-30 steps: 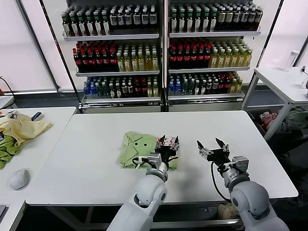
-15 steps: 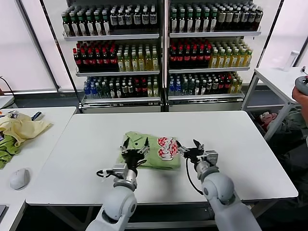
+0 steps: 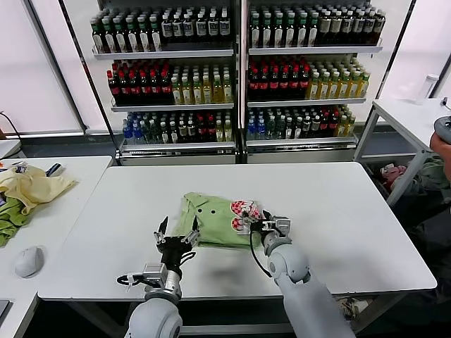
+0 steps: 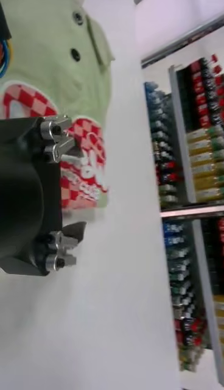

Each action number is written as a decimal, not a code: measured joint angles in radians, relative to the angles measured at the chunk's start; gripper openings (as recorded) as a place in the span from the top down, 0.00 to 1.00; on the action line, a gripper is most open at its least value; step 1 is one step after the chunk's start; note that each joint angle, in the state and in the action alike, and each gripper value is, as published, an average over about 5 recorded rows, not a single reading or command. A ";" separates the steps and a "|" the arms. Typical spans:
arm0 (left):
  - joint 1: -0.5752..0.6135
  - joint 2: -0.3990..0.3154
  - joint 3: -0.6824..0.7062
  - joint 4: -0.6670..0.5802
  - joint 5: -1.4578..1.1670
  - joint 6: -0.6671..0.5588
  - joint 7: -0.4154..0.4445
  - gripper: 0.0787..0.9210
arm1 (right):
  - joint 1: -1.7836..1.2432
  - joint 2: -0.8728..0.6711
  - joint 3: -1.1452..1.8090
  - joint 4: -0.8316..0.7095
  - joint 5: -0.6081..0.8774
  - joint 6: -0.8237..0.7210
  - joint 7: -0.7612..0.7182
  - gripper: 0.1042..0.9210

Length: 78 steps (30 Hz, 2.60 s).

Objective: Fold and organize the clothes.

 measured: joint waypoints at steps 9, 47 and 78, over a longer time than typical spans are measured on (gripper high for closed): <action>0.034 0.017 -0.008 -0.021 0.000 -0.006 -0.003 0.12 | 0.012 0.022 0.001 -0.050 0.004 0.001 0.012 0.65; 0.103 0.056 0.008 -0.084 0.016 -0.031 0.003 0.12 | -0.001 -0.189 0.138 -0.051 -0.286 0.354 -0.142 0.41; 0.242 0.056 0.033 -0.231 0.064 -0.068 0.043 0.12 | -0.628 -0.143 0.405 0.546 -0.316 0.402 -0.165 0.12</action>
